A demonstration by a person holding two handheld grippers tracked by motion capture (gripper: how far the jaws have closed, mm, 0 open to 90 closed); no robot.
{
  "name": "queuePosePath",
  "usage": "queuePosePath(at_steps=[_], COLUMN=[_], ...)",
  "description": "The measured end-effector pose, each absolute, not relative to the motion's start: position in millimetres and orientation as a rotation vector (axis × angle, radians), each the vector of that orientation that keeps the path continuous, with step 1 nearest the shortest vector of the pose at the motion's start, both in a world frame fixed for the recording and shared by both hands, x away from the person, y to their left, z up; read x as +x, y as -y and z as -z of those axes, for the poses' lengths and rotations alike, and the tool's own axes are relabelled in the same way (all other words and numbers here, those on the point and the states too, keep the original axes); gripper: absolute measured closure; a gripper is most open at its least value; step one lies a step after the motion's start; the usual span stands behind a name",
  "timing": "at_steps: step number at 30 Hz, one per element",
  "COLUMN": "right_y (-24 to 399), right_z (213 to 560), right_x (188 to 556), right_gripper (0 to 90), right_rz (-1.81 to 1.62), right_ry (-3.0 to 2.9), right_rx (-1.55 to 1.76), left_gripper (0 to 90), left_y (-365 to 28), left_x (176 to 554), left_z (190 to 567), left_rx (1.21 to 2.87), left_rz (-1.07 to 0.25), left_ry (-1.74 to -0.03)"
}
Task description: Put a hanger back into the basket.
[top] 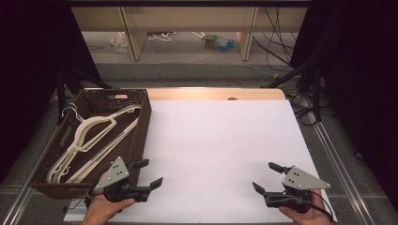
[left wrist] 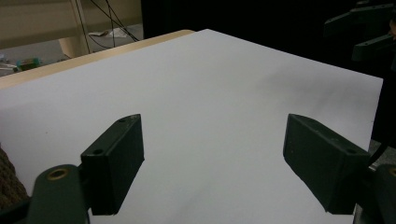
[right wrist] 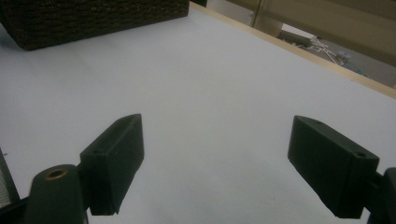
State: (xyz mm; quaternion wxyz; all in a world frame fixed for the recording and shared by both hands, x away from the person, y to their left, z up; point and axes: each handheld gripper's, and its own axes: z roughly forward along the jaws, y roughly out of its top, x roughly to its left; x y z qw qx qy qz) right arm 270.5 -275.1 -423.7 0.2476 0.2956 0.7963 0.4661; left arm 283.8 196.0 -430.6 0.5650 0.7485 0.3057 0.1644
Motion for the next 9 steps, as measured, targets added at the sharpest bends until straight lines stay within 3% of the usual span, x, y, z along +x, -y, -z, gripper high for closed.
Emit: queuePosePath(at_steps=[9], right_y=[275.4], right_z=[423.1], right_x=[270.5], right_gripper=[19.6], right_rz=[-1.271], right_ry=[-2.168], right_rx=[0.816], left_gripper=[20.6], left_y=[-196.2], left_x=[283.6], left_z=[430.2], left_rx=[1.765], left_rz=[-0.389], left_ry=[-0.719])
